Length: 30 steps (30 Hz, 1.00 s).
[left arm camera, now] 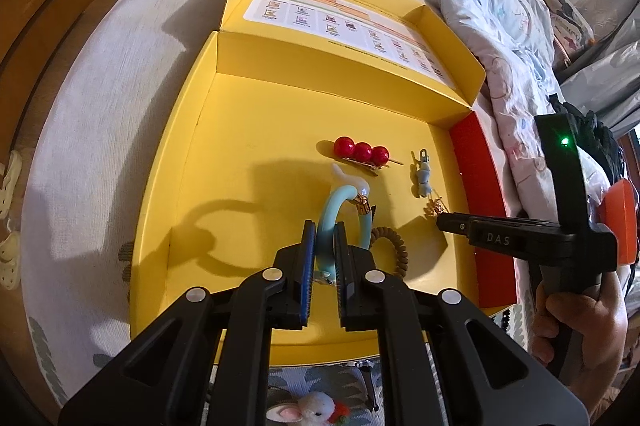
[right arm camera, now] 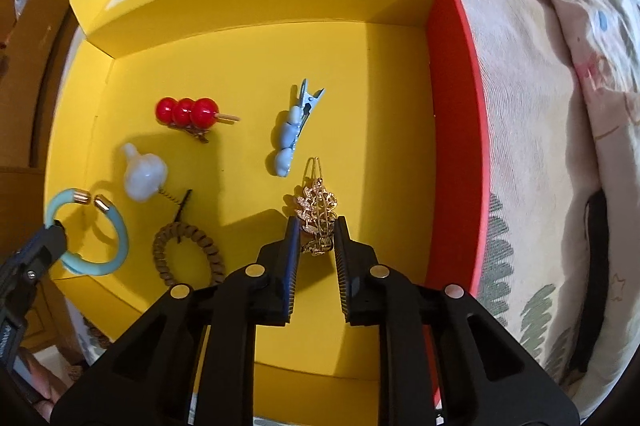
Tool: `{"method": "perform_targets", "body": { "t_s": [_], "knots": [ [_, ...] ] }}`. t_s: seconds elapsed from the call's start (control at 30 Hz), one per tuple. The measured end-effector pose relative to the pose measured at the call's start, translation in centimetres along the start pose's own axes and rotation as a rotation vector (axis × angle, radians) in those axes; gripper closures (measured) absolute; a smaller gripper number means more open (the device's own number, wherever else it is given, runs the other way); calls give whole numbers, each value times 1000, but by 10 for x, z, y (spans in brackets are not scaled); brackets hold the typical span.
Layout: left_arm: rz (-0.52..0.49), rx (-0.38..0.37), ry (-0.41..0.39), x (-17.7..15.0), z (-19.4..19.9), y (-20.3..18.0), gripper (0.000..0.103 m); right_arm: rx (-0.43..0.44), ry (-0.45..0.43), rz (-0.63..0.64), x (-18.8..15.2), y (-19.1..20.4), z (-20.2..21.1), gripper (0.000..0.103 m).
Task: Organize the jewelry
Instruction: 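Grasp and lift the gold chain clip with the right tool while the left tool holds the bangle, then carry the bangle and gold clip out of the box and release them on the bedspread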
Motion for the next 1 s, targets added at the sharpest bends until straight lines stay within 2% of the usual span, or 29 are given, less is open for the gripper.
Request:
{"method": "perform_targets", "body": {
  "t_s": [0.4, 0.6, 1.0],
  "knots": [
    [-7, -17, -14, 2, 6, -9, 94, 29, -67, -13, -11, -18, 44, 85],
    [-21, -24, -29, 1, 18, -16, 94, 26, -104, -15, -17, -41, 57, 85],
    [-77, -4, -78, -25, 69, -34, 94, 67, -189, -60, -71, -55, 94, 85]
  ]
}}
Point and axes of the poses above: each gripper's, at about its wrist camera, not at the fingertips, and z roughly against the way its jaws point, y to its left, x to its top, the point moved 8 cm from there along -z, roughly the way its jaws point, and after that the axes turned 15 degrees about -x, right-handed, at the moved point
